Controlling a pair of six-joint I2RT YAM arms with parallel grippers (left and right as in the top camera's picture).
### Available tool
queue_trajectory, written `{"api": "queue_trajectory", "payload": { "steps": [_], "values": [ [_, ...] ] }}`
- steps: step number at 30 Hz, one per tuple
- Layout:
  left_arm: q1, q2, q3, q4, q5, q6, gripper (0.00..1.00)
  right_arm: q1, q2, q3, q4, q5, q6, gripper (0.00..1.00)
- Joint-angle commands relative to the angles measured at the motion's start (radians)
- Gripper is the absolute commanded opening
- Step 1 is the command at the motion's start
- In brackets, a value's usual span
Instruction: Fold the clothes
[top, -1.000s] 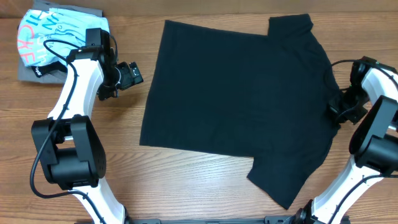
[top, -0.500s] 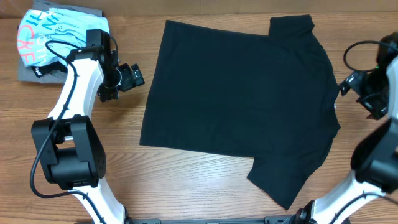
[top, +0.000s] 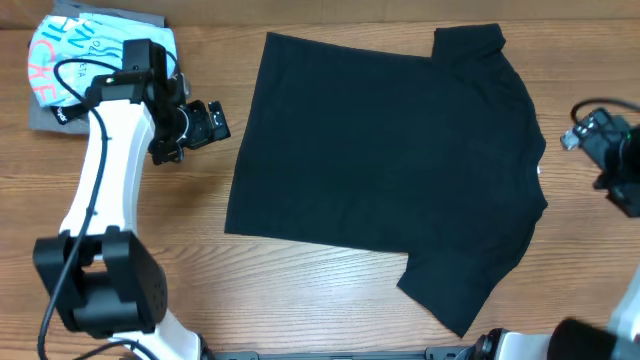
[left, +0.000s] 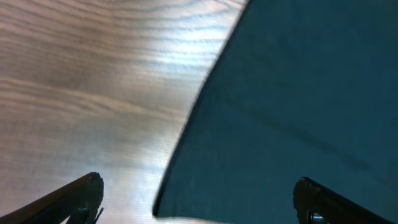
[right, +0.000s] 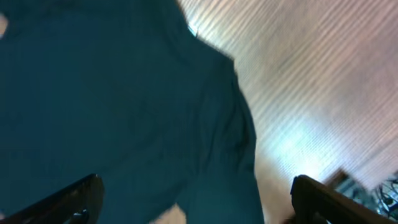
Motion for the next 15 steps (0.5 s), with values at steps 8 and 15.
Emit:
{"api": "queue_trajectory", "payload": {
  "steps": [8, 15],
  "values": [
    [-0.061, 0.024, -0.086, -0.014, -0.049, 0.004, 1.0, 0.235, -0.161, -0.331, 0.054, -0.137, 0.027, 1.0],
    [-0.058, 0.024, -0.121, -0.013, -0.146, -0.045, 1.0, 0.362, -0.292, -0.592, 0.091, -0.14, 0.125, 1.0]
  ]
}}
